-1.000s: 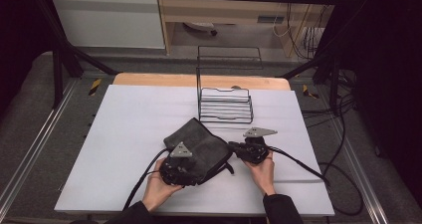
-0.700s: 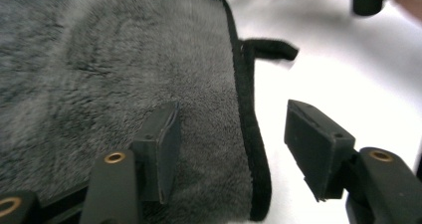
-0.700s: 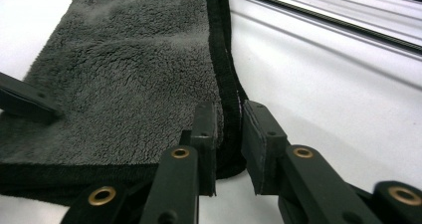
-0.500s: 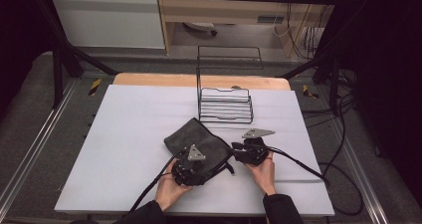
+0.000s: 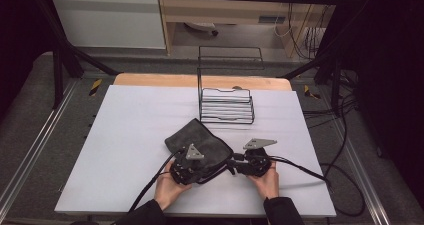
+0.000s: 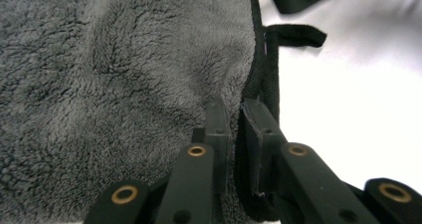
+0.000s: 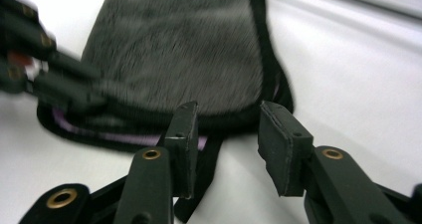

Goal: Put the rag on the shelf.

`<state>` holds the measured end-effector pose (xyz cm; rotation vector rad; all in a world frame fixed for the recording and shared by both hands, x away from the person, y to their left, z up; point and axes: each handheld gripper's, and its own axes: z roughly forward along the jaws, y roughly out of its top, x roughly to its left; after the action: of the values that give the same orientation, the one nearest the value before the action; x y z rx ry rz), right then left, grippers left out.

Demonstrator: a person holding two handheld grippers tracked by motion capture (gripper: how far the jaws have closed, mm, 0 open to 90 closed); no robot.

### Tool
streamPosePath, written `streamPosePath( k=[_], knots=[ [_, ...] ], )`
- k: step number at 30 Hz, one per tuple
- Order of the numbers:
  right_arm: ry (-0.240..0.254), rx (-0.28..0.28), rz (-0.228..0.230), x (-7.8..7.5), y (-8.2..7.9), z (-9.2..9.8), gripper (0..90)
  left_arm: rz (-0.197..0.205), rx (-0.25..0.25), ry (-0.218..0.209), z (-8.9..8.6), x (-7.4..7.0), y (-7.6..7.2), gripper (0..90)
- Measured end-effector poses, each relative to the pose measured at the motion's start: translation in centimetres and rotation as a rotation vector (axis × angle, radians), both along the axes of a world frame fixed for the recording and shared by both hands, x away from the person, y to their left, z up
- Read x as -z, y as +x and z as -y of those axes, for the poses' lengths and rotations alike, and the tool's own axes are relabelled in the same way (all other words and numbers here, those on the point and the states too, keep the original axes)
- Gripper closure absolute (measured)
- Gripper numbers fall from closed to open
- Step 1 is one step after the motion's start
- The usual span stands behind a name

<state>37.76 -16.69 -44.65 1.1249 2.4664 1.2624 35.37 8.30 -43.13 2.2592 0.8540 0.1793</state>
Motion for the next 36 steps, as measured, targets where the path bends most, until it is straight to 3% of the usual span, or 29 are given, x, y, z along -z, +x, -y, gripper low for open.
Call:
streamPosePath(
  k=[5,6,10,14,19,21,24,25,26,27,28,29,30,33,36],
  knots=[
    [-0.034,-0.031,-0.031,0.8,-0.4,-0.4,72.8,0.003,0.002,-0.029,-1.0,-0.8,-0.3,82.3],
    [-0.03,-0.037,-0.03,1.0,-0.4,-0.4,80.5,0.004,0.007,-0.036,-1.4,-1.1,-0.5,82.3],
    [-0.036,-0.031,-0.046,0.8,-0.5,-0.4,89.0,0.01,0.024,-0.021,-2.3,-1.5,-0.9,82.3],
    [-0.013,-0.031,-0.041,0.3,-0.7,-0.2,89.1,0.006,0.039,-0.007,-3.0,-1.6,-1.4,82.6],
    [0.037,-0.069,-0.051,-0.3,-1.6,0.0,84.5,0.006,0.095,0.053,-4.1,-1.2,-2.3,82.6],
    [0.031,-0.071,-0.041,-0.5,-2.0,0.3,76.5,0.01,0.101,0.048,-4.3,-1.0,-2.4,82.1],
    [0.05,-0.067,-0.022,-0.8,-2.0,0.5,72.1,-0.012,0.096,0.003,-4.9,-0.8,-2.3,81.0],
    [0.082,-0.054,-0.006,-1.2,-1.8,0.5,66.4,-0.023,0.093,-0.015,-5.1,-0.9,-2.2,76.4],
    [0.085,-0.049,-0.004,-1.2,-1.6,0.4,63.8,-0.046,0.079,-0.043,-5.5,-1.0,-2.2,71.5],
    [0.085,-0.049,-0.004,-1.2,-1.6,0.4,63.8,-0.046,0.079,-0.043,-5.5,-1.0,-2.2,64.6],
    [0.086,-0.039,-0.002,-1.3,-1.4,0.2,59.8,-0.035,0.054,-0.052,-5.8,-1.3,-2.3,64.6],
    [0.082,-0.032,0.006,-1.3,-1.2,0.0,58.9,-0.02,0.031,-0.055,-6.2,-1.5,-2.4,57.6],
    [0.09,-0.029,0.007,-1.1,-0.8,-0.6,51.8,-0.009,0.006,-0.061,-6.6,-1.7,-2.5,50.5],
    [0.079,-0.014,0.004,-0.8,-0.2,-1.6,50.4,0.012,-0.055,-0.076,-7.5,-2.0,-2.4,43.8],
    [0.039,-0.008,0.001,-0.2,0.3,-2.2,51.2,-0.028,-0.112,-0.088,-7.9,-1.3,-2.1,41.0]
  ],
)
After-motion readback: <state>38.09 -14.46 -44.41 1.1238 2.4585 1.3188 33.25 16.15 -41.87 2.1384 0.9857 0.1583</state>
